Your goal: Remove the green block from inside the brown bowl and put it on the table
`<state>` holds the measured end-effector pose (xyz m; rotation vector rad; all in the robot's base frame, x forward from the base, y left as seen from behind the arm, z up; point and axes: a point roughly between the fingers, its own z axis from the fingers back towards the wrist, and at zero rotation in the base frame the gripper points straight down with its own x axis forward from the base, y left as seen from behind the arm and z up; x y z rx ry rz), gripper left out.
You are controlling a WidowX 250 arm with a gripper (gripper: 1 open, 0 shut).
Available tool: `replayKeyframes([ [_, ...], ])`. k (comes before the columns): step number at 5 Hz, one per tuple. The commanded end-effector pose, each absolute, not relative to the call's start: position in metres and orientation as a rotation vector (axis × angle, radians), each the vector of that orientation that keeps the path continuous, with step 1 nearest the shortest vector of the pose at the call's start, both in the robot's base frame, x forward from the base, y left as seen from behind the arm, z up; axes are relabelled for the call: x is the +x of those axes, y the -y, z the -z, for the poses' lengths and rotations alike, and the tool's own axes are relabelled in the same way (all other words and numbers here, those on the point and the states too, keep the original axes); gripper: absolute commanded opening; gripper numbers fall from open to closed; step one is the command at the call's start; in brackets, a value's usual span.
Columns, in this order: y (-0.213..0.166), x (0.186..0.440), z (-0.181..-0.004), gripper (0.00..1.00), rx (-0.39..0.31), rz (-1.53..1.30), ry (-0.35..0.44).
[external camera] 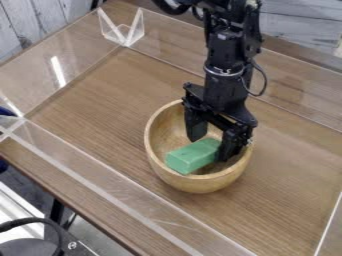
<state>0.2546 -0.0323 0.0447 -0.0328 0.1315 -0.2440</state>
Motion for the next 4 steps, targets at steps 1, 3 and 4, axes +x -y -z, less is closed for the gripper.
replayKeyframes([
  [1, 0.0348, 0.2674, -0.0674, 1.0, -0.028, 0.254, -0.039],
  [3, 0.0351, 0.2692, -0.0736, 1.0, -0.025, 0.258, -0.018],
  [4, 0.0353, 0.2693, -0.0748, 1.0, -0.026, 0.263, -0.012],
])
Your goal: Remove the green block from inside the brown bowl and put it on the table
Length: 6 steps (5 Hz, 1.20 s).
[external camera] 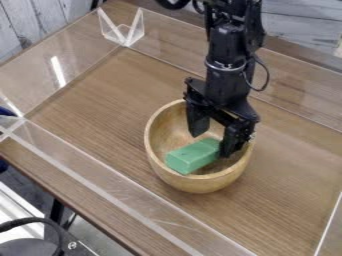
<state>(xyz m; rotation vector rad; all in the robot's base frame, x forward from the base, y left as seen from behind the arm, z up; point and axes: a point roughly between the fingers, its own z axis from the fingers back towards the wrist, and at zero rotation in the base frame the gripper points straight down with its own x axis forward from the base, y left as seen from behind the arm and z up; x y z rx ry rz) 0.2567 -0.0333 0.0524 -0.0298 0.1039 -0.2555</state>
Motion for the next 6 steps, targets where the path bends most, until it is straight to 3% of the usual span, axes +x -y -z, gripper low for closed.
replayKeyframes([
  [1, 0.036, 0.269, -0.076, 1.0, -0.026, 0.268, -0.006],
  [3, 0.036, 0.269, -0.077, 1.0, -0.027, 0.278, 0.004],
  [6, 0.024, 0.259, -0.065, 1.0, -0.024, 0.262, -0.033],
])
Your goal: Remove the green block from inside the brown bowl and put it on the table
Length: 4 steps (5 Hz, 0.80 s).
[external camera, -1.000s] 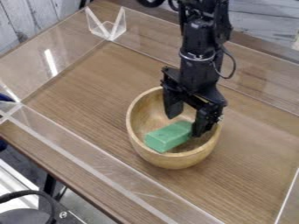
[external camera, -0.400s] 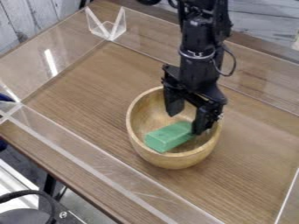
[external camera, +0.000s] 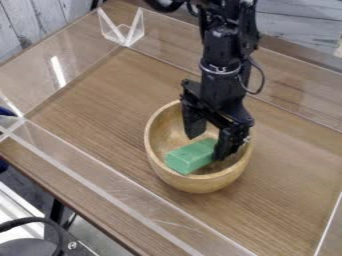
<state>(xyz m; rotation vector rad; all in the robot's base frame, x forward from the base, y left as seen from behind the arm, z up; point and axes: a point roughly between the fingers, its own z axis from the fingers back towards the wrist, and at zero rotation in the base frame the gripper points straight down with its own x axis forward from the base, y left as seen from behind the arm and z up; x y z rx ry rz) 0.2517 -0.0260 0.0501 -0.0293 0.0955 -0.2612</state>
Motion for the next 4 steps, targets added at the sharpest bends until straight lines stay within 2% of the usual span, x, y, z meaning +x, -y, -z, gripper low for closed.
replayKeyframes([
  [1, 0.0218, 0.2578, -0.0645, 1.0, -0.024, 0.257, -0.036],
  [4, 0.0182, 0.2563, -0.061, 1.0, -0.028, 0.249, -0.043],
])
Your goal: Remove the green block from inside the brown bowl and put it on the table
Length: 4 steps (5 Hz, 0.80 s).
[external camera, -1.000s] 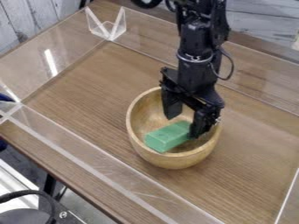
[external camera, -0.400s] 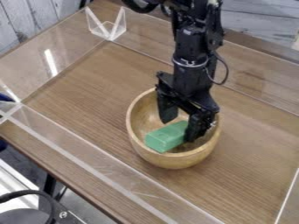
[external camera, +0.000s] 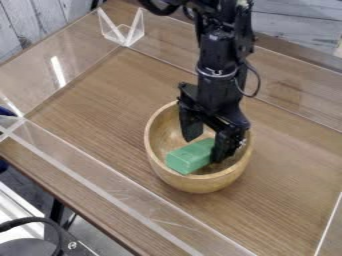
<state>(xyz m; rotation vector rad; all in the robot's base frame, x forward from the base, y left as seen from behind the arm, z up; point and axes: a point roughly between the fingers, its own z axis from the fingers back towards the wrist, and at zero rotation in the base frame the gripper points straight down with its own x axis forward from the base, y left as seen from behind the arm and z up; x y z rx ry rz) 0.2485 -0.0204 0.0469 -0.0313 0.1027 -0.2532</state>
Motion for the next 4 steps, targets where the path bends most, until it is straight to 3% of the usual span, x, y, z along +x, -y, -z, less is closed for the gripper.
replayKeyframes([
  [1, 0.0173, 0.2561, -0.0597, 1.0, -0.029, 0.247, -0.046],
  [4, 0.0157, 0.2562, -0.0572, 1.0, -0.032, 0.24, -0.055],
])
